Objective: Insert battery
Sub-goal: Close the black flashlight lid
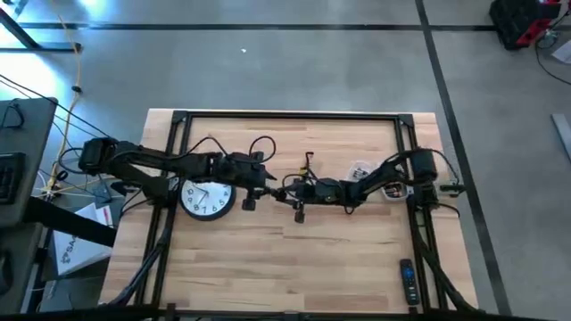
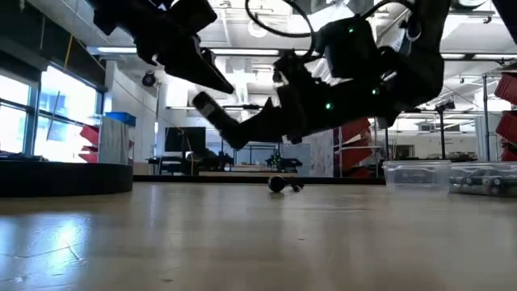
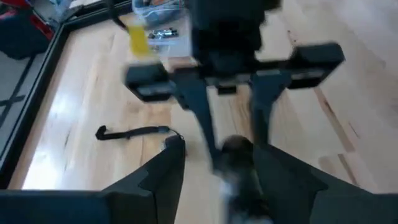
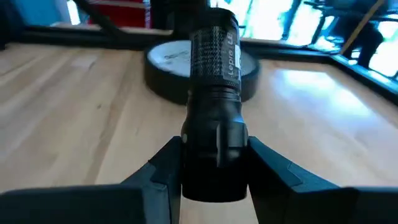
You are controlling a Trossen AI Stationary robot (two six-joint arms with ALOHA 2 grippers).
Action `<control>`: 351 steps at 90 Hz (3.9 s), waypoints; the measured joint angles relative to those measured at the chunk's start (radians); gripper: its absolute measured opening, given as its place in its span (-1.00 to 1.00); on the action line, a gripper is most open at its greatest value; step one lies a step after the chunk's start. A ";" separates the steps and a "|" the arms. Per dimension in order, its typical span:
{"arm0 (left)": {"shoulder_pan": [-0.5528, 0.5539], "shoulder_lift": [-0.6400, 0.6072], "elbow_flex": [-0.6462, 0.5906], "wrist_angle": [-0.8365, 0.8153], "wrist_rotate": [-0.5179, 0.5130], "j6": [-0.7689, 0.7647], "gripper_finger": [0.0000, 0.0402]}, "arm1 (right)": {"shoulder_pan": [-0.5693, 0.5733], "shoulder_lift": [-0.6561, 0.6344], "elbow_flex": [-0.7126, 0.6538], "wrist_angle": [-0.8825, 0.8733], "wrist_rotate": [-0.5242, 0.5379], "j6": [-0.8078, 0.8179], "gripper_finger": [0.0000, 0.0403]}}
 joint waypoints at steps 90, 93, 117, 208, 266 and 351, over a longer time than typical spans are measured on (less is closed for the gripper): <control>-0.065 -0.423 -0.599 0.811 0.008 -0.085 -0.15 | 0.011 0.019 0.025 0.249 0.030 -0.105 -0.47; -0.064 -0.409 -0.631 0.898 0.007 -0.086 -0.15 | 0.011 0.008 0.028 0.246 0.028 -0.113 -0.47; -0.034 -0.264 -0.689 1.193 0.041 -0.120 -0.15 | 0.007 -0.015 0.103 0.169 0.005 -0.173 -0.47; -0.012 0.206 -0.556 1.616 0.149 -0.008 -0.04 | -0.009 -0.014 0.151 0.188 0.005 -0.138 -0.47; -0.013 0.180 -0.574 1.660 0.100 -0.078 -0.28 | -0.008 -0.014 0.151 0.176 0.024 -0.156 -0.47; -0.012 0.125 -0.623 1.657 0.130 -0.063 -0.38 | 0.014 -0.012 0.150 0.221 0.057 -0.210 -0.47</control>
